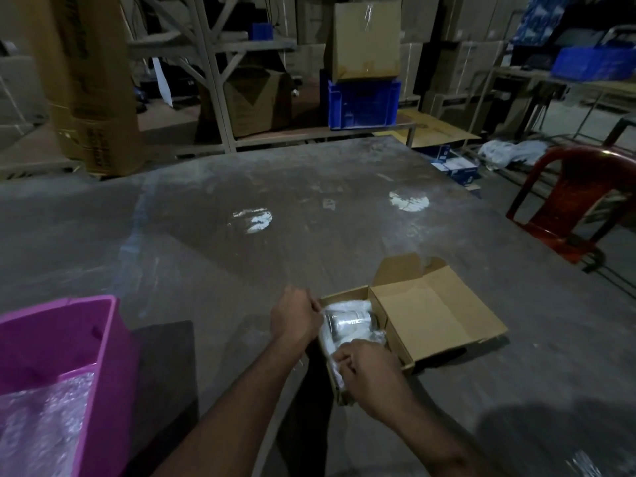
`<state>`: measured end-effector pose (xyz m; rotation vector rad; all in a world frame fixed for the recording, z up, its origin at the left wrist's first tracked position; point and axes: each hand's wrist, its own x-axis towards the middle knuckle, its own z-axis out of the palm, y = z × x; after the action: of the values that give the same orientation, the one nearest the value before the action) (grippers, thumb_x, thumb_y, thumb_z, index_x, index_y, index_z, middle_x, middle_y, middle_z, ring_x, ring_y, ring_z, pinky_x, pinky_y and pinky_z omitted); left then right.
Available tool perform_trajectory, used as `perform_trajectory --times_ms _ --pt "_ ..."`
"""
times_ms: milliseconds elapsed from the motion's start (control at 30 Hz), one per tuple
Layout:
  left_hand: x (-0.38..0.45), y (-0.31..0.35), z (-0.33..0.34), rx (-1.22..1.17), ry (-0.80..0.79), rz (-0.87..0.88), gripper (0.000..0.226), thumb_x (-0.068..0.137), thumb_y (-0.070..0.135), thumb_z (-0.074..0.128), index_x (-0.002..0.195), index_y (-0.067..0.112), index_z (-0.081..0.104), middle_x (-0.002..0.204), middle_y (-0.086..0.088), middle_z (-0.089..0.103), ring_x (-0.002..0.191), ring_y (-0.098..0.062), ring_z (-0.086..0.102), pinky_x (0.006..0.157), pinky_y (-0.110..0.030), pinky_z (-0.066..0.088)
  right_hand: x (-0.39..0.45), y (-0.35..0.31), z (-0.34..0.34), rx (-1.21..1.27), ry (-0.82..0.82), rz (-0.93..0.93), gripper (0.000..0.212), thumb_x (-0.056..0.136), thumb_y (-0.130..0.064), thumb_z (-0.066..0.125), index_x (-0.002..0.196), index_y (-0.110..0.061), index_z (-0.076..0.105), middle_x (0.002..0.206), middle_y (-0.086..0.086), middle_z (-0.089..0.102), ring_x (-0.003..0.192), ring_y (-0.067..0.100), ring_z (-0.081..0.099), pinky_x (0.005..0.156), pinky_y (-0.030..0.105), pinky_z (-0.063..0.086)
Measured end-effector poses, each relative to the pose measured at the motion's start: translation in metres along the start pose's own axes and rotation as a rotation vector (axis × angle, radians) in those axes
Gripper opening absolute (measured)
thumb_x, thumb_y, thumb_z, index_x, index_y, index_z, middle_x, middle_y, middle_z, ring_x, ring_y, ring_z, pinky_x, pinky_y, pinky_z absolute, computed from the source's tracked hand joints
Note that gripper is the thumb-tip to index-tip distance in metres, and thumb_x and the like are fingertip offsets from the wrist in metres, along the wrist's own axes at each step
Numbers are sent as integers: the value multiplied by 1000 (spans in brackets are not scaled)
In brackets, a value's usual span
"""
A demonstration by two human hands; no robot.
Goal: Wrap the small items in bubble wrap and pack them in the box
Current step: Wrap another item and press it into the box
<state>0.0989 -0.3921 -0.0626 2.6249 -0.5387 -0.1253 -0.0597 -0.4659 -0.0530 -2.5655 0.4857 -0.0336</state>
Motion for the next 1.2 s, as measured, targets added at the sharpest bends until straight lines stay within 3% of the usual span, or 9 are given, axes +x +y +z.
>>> perform_trajectory --times_ms 200,333,533,767,867,933,1033,1200 --pt "0 1 2 -5 9 3 10 82 25 70 88 18 74 106 -4 65 100 -22 67 82 -33 55 6 -5 -7 -48 -121 59 18 88 -15 57 89 -28 70 96 -1 75 91 16 69 74 22 46" --pt "1 0 4 -12 4 1 7 84 22 71 88 18 74 110 -5 63 101 -22 66 83 -32 53 12 -7 -8 -115 -131 100 19 77 -11 60 66 -26 65 82 -1 74 82 17 69 70 26 53" --pt "2 1 5 -18 11 16 5 84 20 72 85 18 76 107 -5 67 99 -20 67 82 -29 53 16 -9 1 -236 -100 77 18 74 -8 69 87 -18 76 90 1 74 88 20 69 69 25 46" --pt "2 1 6 -30 40 12 11 85 24 70 88 16 78 104 -4 69 102 -19 66 83 -30 52 15 -18 4 -398 -74 81 24 89 -3 55 103 -15 70 107 9 72 102 28 68 75 30 46" --pt "-1 2 4 -34 44 21 13 85 24 69 90 15 77 105 -5 68 105 -19 64 84 -30 52 12 -27 -5 -420 4 2 11 73 -7 76 82 -12 73 85 10 73 80 27 72 60 28 40" --pt "-4 3 2 -53 43 20 14 84 25 68 90 16 77 106 -6 68 103 -19 65 82 -30 52 13 -27 -5 -416 12 -20 18 57 -9 86 67 -12 71 68 8 70 63 24 70 52 27 43" --pt "-8 3 -2 -80 31 8 15 82 26 68 89 17 78 104 -5 69 106 -19 64 82 -29 52 7 -13 0 -284 48 -22 12 81 -15 69 92 -21 71 90 2 73 86 20 70 67 27 46" --pt "-7 0 -7 -126 -31 27 13 78 21 73 88 21 81 97 -1 75 101 -17 65 76 -24 47 2 3 -4 -37 56 56 32 85 -21 62 111 -35 72 104 -5 76 98 14 69 80 27 51"
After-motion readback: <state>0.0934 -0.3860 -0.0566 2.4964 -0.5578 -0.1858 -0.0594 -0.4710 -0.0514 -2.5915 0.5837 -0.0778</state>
